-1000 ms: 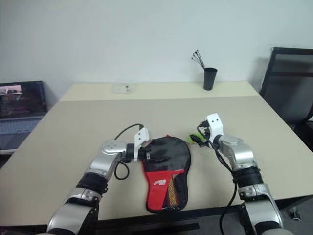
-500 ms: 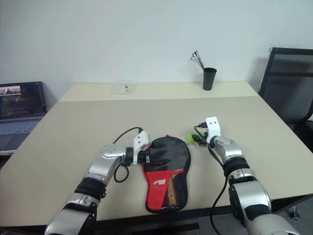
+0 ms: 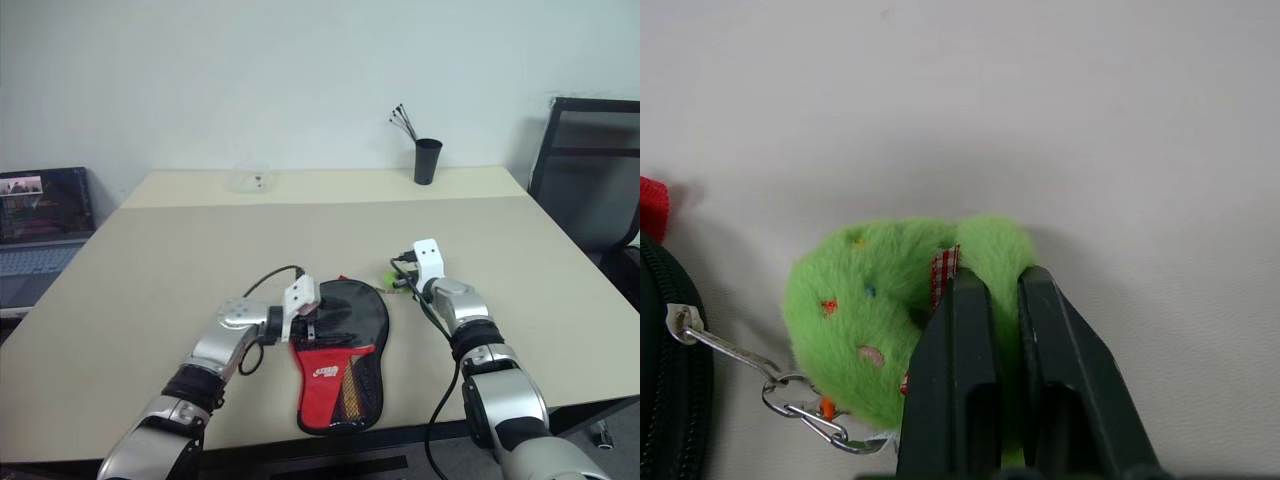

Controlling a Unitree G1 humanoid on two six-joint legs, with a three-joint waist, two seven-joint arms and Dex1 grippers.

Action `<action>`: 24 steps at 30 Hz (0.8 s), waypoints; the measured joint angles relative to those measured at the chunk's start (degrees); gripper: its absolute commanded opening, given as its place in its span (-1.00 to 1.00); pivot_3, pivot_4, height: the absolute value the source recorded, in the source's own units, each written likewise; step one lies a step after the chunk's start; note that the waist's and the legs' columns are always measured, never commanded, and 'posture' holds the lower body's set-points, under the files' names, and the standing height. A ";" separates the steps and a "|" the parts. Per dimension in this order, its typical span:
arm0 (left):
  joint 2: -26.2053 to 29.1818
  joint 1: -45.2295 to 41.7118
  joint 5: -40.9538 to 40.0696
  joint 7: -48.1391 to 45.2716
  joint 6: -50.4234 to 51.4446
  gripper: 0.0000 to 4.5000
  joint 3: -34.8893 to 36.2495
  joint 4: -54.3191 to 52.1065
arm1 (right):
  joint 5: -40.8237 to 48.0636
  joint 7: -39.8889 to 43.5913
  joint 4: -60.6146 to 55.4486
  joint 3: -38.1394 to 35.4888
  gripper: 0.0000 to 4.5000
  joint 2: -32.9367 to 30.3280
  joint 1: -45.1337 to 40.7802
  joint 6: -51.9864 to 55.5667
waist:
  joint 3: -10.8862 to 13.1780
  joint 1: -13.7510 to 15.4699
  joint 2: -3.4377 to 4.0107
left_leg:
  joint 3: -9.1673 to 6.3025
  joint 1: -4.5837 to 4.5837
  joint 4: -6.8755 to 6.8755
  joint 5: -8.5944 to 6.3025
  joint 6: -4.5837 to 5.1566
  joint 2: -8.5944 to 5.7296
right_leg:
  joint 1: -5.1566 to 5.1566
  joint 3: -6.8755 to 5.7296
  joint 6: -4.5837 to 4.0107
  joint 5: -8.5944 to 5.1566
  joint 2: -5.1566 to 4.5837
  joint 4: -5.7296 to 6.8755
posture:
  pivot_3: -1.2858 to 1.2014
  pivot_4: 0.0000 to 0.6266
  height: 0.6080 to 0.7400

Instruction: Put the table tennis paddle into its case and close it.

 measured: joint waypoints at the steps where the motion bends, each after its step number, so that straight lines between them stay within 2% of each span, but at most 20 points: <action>1: 0.01 0.05 -0.04 -0.43 -0.45 0.72 -0.33 0.06 | -0.29 -0.05 -1.07 0.00 -0.99 -0.14 0.41 0.67 | 0.00 0.06 0.00 | 0.00 -0.01 0.00 0.00 0.00 0.00 | 0.00 0.00 0.00 0.00 0.00 -0.01 | 0.03 -0.52 1.00; 7: -0.07 0.13 -0.43 -1.06 -1.64 0.72 -0.37 1.13 | -0.58 0.22 -11.25 0.14 -0.99 -2.94 5.62 5.88 | -0.04 0.19 0.06 | 0.00 -0.02 0.00 0.00 0.00 -0.03 | 0.01 0.00 0.01 0.00 -0.03 -0.04 | 0.03 -0.52 1.00; 19: -2.13 0.12 -0.42 -0.59 -1.79 0.72 -1.30 1.67 | -0.32 5.85 -53.51 4.59 -0.99 -15.23 27.60 25.39 | -0.14 1.95 0.26 | -0.02 -0.06 0.03 -0.01 0.00 -0.11 | 0.03 -0.07 0.02 -0.01 -0.06 -0.12 | 0.03 -0.52 1.00; 24: -2.79 -0.14 -0.39 -0.21 -1.87 0.72 -1.49 2.31 | 3.22 9.26 -71.01 4.49 -0.99 -20.39 36.92 34.35 | -0.15 2.26 0.27 | -0.08 -0.05 0.05 -0.01 0.01 -0.15 | 0.08 -0.14 0.02 -0.02 -0.09 -0.17 | 0.03 -0.52 1.00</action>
